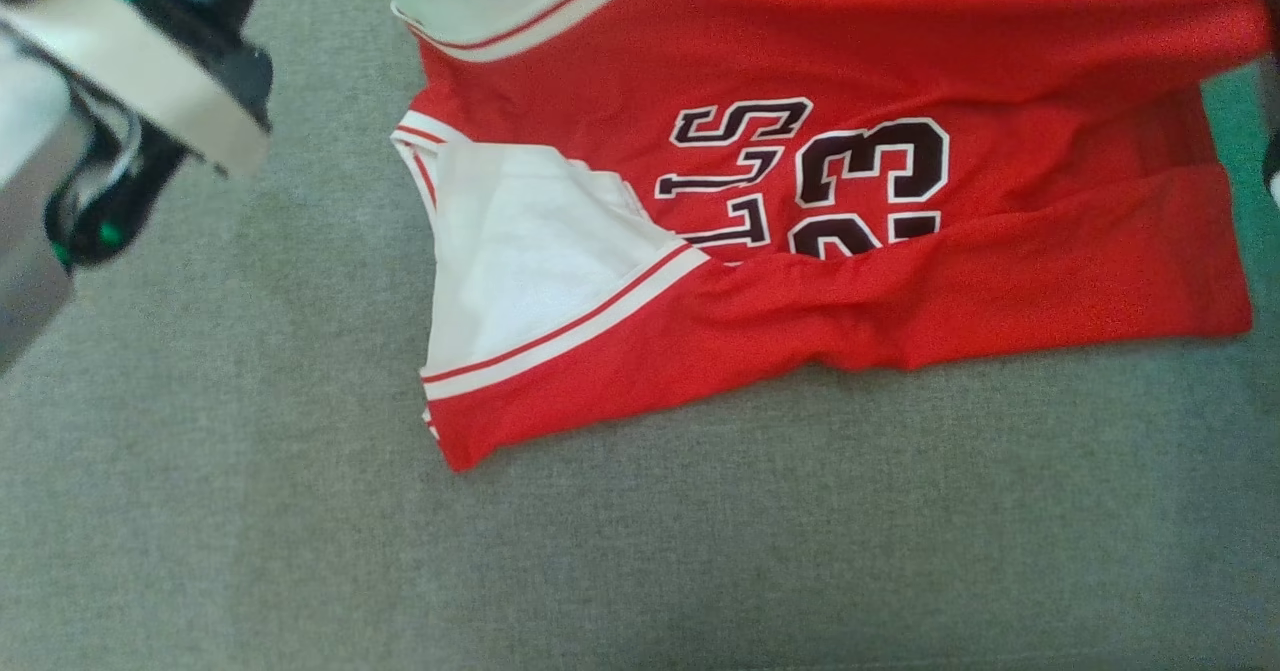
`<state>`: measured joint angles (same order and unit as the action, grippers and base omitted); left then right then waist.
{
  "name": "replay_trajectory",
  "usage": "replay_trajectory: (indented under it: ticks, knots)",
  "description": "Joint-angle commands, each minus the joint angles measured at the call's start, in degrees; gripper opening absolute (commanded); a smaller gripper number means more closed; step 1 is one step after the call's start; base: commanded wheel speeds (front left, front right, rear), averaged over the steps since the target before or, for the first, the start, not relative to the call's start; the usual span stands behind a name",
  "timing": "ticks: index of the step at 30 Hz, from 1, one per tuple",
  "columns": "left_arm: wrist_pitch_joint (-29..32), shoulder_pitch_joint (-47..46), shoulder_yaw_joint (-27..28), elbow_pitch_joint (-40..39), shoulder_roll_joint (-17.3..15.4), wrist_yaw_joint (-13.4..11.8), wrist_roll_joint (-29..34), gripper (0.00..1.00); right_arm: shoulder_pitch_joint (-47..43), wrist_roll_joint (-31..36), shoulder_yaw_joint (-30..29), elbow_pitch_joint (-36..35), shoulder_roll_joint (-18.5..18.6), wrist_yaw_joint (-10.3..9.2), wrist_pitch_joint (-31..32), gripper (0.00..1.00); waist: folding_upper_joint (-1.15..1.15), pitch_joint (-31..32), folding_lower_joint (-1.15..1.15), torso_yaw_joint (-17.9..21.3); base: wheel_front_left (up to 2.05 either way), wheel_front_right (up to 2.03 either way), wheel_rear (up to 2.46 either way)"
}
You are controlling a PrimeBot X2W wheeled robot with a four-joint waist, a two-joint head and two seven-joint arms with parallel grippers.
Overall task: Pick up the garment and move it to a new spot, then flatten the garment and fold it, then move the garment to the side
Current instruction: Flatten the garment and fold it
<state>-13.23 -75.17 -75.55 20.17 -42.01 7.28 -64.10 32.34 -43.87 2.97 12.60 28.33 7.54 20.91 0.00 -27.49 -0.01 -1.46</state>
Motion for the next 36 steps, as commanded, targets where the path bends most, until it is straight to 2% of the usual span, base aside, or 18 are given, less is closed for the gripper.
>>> replay_trajectory:
  ticks: [1,12,18,21,28,32,36]
  knots:
    - [-0.8,0.4,4.0,-2.8,-3.6,-1.0,-1.2,0.00,-2.4,-0.6,-1.0,-2.7,2.0,-0.05,-0.4,0.00,0.00,0.4,0.01,-0.5,0.00,0.00,0.00]
    - [-1.7,14.9,5.5,-19.1,-11.8,-7.2,-4.8,0.00,-11.5,-1.5,-6.5,-6.8,1.1,-0.05,0.3,0.00,0.00,1.1,0.01,-1.2,0.00,0.00,0.00]
    - [-1.7,20.8,6.4,-24.8,-13.9,-9.5,-5.7,0.00,-13.9,-1.5,-7.0,-8.1,0.1,-0.05,0.6,0.00,0.00,0.7,0.01,-1.3,0.00,0.00,0.00]
    - [-1.7,24.2,7.1,-27.0,-13.9,-10.6,-6.2,0.00,-15.1,-1.6,-7.4,-8.4,-0.6,-0.05,1.0,0.00,0.00,0.5,0.01,-1.6,0.00,0.00,0.00]
    - [-1.8,30.8,10.4,-28.9,-13.6,-11.3,-5.9,0.00,-18.8,-2.8,-9.4,-9.7,-1.1,-0.05,2.2,0.00,0.00,0.6,0.01,-2.1,0.00,0.00,0.00]
    - [-1.8,34.2,11.1,-29.2,-12.1,-11.2,-5.6,0.00,-20.9,-3.7,-10.0,-9.9,-1.5,-0.05,3.2,0.00,0.00,0.9,0.01,-2.3,0.00,0.00,0.00]
    - [-1.8,36.5,11.2,-27.1,-9.1,-10.0,-6.6,0.00,-21.9,-3.5,-10.4,-9.5,-2.6,-0.05,3.2,0.00,0.00,0.9,0.01,-2.5,0.00,0.00,0.00]
